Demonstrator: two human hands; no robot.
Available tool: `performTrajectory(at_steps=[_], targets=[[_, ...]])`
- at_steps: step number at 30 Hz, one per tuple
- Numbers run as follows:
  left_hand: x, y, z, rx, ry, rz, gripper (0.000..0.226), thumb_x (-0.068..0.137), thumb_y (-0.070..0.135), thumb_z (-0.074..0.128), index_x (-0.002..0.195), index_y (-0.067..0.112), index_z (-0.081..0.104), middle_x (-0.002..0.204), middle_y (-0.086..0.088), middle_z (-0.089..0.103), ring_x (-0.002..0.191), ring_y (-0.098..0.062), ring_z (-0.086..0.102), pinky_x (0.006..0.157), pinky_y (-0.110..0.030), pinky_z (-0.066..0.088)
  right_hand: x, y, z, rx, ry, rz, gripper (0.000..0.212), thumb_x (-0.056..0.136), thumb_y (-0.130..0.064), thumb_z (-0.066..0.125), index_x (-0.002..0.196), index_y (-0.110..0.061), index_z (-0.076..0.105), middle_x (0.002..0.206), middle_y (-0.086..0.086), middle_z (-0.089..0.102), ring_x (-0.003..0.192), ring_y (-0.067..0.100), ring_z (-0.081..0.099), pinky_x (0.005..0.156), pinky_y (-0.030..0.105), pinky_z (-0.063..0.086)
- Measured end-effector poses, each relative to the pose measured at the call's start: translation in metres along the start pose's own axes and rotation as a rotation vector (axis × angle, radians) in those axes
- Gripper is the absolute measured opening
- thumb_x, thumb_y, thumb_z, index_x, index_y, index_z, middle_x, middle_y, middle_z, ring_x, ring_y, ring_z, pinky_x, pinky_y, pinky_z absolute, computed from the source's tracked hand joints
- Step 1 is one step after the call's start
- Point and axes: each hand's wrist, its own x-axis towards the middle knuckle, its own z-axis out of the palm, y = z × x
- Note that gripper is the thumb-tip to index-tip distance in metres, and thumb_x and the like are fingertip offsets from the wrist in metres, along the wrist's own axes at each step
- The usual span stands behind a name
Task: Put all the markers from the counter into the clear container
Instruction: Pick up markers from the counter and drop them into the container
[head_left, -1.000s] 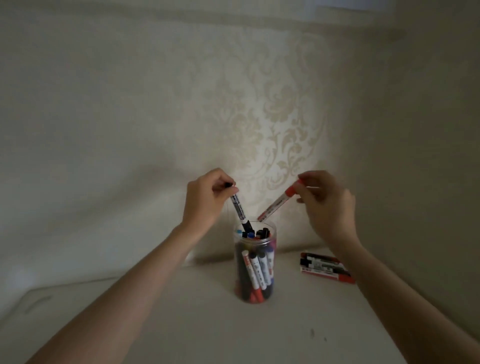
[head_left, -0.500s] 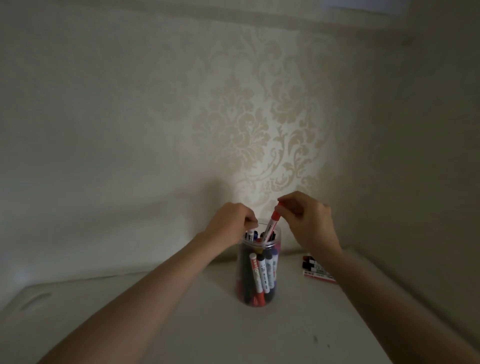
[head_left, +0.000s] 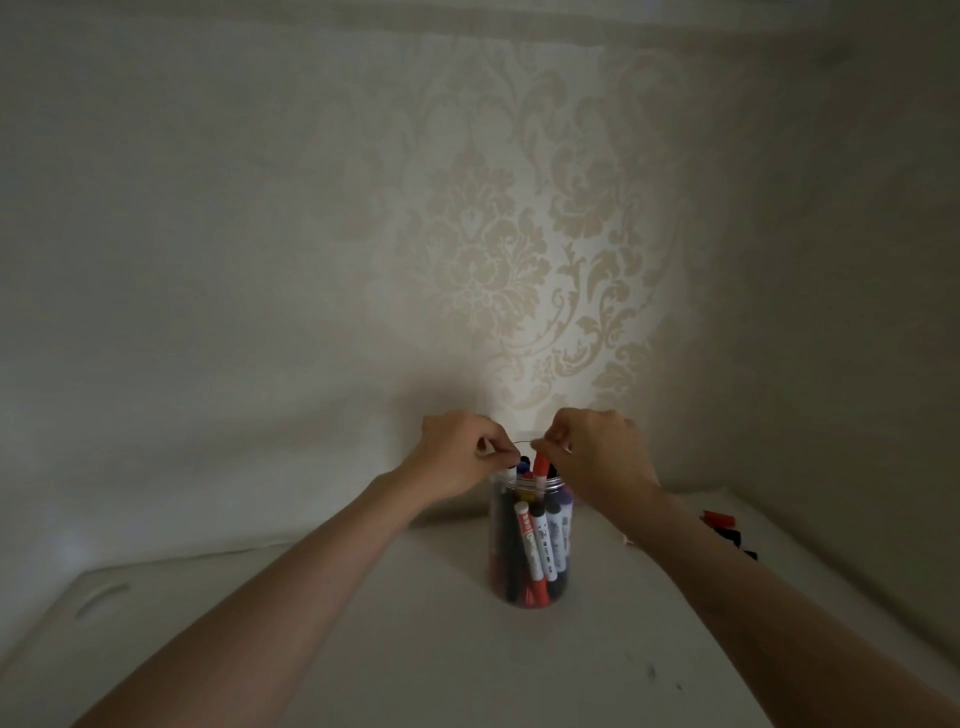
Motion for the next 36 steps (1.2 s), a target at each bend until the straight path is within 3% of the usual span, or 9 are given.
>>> performTrajectory(at_steps=[9, 13, 15, 19, 24, 28, 32, 34, 36], targets=[[0.008, 0.013, 0.000, 0.115, 0.026, -0.020, 0.017, 0.083, 0.034, 0.077, 0.088, 0.017, 0.079, 0.089, 0.000, 0.078, 0.082, -0.017, 0.070, 0.077, -0.026, 0.051, -0.015, -0.006, 0.001, -0.372, -0.119, -0.138, 0.050, 0.096, -0.052, 0.029, 0.108, -0.021, 0.067, 0.114, 0.001, 0.059, 0.108, 0.021, 0.047, 0.095, 0.043, 0.036], [0.002, 0.010, -0.007, 0.254, -0.185, -0.023, 0.056, 0.100, 0.046, 0.047, 0.052, 0.018, 0.050, 0.051, 0.002, 0.047, 0.051, -0.013, 0.044, 0.072, -0.031, 0.035, -0.022, 0.001, 0.005, -0.376, -0.216, -0.269, 0.038, 0.093, -0.042, 0.046, 0.129, -0.030, 0.048, 0.134, 0.007, 0.048, 0.123, 0.027, 0.042, 0.099, 0.051, 0.035], [-0.001, 0.005, -0.008, 0.220, -0.113, 0.032, 0.058, 0.104, 0.042, 0.038, 0.058, 0.010, 0.055, 0.055, -0.002, 0.052, 0.056, -0.012, 0.046, 0.080, -0.033, 0.039, -0.025, 0.004, 0.005, -0.270, -0.103, -0.225, 0.032, 0.094, -0.034, 0.047, 0.124, -0.024, 0.051, 0.130, 0.003, 0.052, 0.116, 0.022, 0.049, 0.099, 0.047, 0.039], [-0.008, 0.001, -0.008, 0.215, -0.068, 0.087, 0.056, 0.107, 0.041, 0.025, 0.098, 0.012, 0.073, 0.093, -0.004, 0.072, 0.099, -0.019, 0.056, 0.101, -0.039, 0.041, -0.030, 0.015, 0.007, -0.063, -0.039, -0.103, 0.040, 0.098, -0.041, 0.028, 0.116, -0.026, 0.060, 0.131, -0.005, 0.054, 0.119, 0.016, 0.048, 0.104, 0.045, 0.034], [-0.004, 0.004, -0.005, 0.301, -0.204, 0.066, 0.065, 0.107, 0.042, 0.015, 0.099, 0.007, 0.069, 0.088, -0.011, 0.069, 0.102, -0.020, 0.053, 0.103, -0.040, 0.035, -0.036, 0.022, 0.016, 0.042, -0.156, -0.053, 0.051, 0.098, -0.047, 0.015, 0.119, -0.029, 0.059, 0.140, -0.003, 0.042, 0.130, 0.018, 0.036, 0.109, 0.049, 0.027], [-0.004, 0.010, -0.008, 0.240, -0.213, 0.099, 0.060, 0.105, 0.047, 0.016, 0.110, 0.026, 0.072, 0.107, 0.002, 0.071, 0.111, -0.016, 0.049, 0.107, -0.040, 0.030, -0.035, 0.056, 0.000, 0.457, 0.072, 0.188, 0.037, 0.100, -0.037, 0.029, 0.111, -0.025, 0.062, 0.119, -0.003, 0.052, 0.103, 0.014, 0.053, 0.093, 0.033, 0.042], [-0.002, 0.040, 0.002, 0.195, -0.089, 0.160, 0.060, 0.105, 0.045, 0.025, 0.092, 0.018, 0.076, 0.098, 0.000, 0.073, 0.104, -0.018, 0.057, 0.102, -0.036, 0.037, -0.057, 0.152, 0.008, 0.258, 0.084, 0.388, 0.024, 0.090, -0.011, 0.054, 0.112, -0.011, 0.065, 0.120, 0.014, 0.062, 0.107, 0.031, 0.059, 0.093, 0.033, 0.042], [0.003, 0.073, 0.017, 0.025, 0.038, 0.234, 0.049, 0.104, 0.038, 0.037, 0.089, 0.012, 0.075, 0.094, -0.004, 0.074, 0.096, -0.019, 0.061, 0.091, -0.031, 0.044, -0.076, 0.191, 0.021, 0.129, -0.088, 0.453, 0.035, 0.088, -0.014, 0.057, 0.123, -0.014, 0.058, 0.129, 0.015, 0.057, 0.115, 0.031, 0.055, 0.097, 0.036, 0.041], [0.007, 0.103, 0.037, -0.093, -0.022, 0.312, 0.038, 0.102, 0.033, 0.047, 0.090, 0.008, 0.073, 0.091, -0.007, 0.072, 0.089, -0.019, 0.063, 0.082, -0.026, 0.045, -0.092, 0.204, 0.032, 0.062, -0.196, 0.395, 0.045, 0.089, -0.028, 0.057, 0.133, -0.027, 0.048, 0.137, 0.005, 0.052, 0.122, 0.024, 0.052, 0.098, 0.036, 0.043]])
